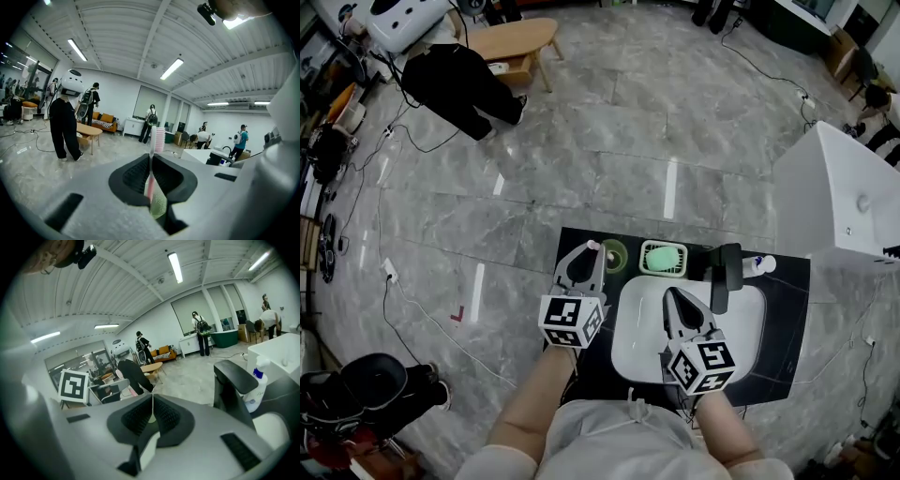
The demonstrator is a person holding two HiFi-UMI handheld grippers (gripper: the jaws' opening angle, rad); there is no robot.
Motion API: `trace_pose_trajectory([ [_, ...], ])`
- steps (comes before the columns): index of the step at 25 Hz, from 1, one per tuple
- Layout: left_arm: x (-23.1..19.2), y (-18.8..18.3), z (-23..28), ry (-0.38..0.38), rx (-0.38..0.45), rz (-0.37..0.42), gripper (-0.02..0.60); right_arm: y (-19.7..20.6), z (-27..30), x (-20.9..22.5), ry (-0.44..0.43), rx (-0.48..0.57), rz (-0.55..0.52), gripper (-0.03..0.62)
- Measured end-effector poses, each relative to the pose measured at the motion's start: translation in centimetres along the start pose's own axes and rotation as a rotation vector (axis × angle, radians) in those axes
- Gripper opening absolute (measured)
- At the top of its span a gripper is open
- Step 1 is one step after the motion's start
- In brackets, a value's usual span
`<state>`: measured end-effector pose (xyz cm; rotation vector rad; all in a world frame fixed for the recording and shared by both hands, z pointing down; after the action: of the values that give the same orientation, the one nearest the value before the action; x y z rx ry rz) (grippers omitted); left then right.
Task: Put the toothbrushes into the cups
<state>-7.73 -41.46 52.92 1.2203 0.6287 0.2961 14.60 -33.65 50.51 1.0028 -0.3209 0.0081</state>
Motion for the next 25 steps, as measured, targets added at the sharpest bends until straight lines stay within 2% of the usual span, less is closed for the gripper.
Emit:
trace_pose_trajectory([
  [3,-0.1,0.8,0.6,0.007,-0.031,-0.043,0.035,0.4,0.2,0.0,0.001,-0.020,0.004,0.028],
  [6,-0.2,2.0,1.3,-0.003,-0.050,-0.046,0.034,0.7,0.1,0.3,0.007,-0.033,0.011,0.028],
  [9,0.0,3.9,1.6,-0.027,-0.075,-0.106,0.035,1.3,-0.6,1.3,0.012,-0.036,0.015,0.028],
  [12,-0.2,4.8,1.4,-0.049,-0.071,-0.169,0.035,1.6,-1.2,1.9,0.016,-0.039,0.035,0.028],
  [18,-2.3,4.5,1.1,-0.072,-0.057,-0.240,0.035,1.3,-0.8,0.7,0.024,-0.048,0.056,0.028],
  [25,-3.2,4.5,1.1,-0.091,-0.115,-0.230,0.037,1.1,-0.8,1.0,0.032,-0.035,0.068,0.028],
])
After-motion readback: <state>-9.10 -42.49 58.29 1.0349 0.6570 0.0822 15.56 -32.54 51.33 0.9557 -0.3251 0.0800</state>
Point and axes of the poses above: the fingertips, and each gripper's own axes: z forward along the fingers, x to its right, y out of its underside, the point moved 9 cm from there along -z, backward along the fingers, and after that the axes turned 12 degrees about y, right-handed, at the moved point
